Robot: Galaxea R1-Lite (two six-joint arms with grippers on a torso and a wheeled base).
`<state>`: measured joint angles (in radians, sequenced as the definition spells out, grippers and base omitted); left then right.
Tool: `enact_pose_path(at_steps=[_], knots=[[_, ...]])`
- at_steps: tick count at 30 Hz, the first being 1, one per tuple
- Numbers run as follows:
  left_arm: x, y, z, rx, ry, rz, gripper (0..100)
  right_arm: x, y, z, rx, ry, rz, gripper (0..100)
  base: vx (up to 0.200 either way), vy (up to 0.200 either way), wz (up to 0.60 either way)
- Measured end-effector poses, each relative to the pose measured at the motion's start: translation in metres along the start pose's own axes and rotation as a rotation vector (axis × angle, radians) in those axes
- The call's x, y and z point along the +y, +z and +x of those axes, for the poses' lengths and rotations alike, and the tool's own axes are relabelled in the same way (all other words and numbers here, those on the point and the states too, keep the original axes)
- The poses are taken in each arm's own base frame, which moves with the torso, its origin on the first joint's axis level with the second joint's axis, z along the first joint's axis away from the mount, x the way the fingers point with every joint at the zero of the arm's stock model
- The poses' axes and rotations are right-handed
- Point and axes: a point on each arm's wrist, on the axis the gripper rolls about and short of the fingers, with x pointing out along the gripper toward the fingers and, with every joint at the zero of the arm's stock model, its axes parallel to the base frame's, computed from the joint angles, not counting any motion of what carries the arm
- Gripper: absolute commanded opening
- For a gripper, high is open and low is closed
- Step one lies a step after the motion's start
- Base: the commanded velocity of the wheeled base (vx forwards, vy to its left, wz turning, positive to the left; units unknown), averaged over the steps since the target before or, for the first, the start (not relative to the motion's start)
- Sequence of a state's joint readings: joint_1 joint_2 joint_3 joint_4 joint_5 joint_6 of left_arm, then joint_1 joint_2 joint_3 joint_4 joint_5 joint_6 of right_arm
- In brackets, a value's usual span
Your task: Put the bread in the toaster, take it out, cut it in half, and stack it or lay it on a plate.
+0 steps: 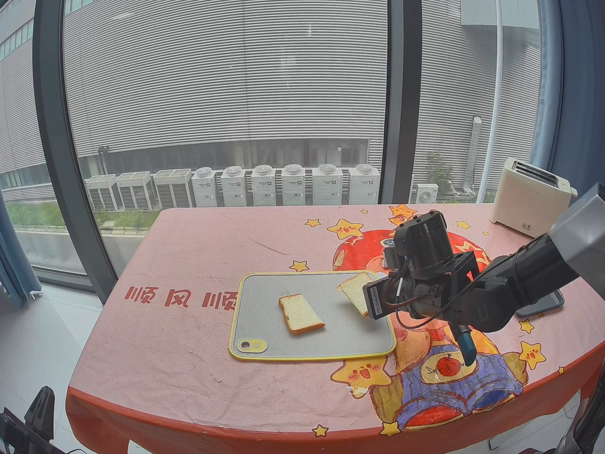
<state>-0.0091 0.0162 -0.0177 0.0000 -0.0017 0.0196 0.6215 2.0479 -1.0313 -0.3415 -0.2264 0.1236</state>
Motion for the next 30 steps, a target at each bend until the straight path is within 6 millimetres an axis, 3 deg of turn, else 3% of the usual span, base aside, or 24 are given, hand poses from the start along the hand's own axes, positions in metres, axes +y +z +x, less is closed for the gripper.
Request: enact_pose_path(at_steps=[19,30], knots=[[0.0,0.0,0.0,0.0,0.0,0.0,0,-0.005,-0.02,-0.094,-0.046,0.06,-0.001,0,0.0,0.0,0.0],[0.0,0.0,0.0,0.0,0.0,0.0,0,-0.013,-0.049,-0.144,-0.066,0.092,-0.025,0,0.0,0.0,0.0]])
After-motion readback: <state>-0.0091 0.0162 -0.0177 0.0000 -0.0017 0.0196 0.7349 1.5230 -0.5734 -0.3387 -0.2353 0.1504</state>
